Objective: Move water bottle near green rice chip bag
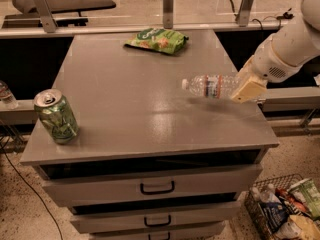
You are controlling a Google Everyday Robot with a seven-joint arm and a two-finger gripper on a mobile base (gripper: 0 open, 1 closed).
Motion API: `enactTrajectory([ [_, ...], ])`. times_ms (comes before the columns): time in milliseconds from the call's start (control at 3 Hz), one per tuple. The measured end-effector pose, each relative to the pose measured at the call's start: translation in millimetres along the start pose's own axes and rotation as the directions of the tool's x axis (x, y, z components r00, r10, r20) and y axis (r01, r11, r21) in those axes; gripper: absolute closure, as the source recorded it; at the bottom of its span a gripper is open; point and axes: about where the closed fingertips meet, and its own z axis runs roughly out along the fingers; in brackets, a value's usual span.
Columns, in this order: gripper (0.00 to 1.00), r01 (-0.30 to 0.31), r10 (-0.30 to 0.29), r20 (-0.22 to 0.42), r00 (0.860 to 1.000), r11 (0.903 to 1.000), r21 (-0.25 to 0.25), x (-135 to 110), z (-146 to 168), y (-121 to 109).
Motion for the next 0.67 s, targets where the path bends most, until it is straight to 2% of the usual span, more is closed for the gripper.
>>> enactTrajectory([
  [333, 1.0, -0.078, 0.078, 0.005, 0.997, 0.9951, 0.061, 2, -25, -35],
  [667, 1.0, -0.081, 0.08, 0.02, 0.997, 0.9923, 0.094, -2, -39, -47],
])
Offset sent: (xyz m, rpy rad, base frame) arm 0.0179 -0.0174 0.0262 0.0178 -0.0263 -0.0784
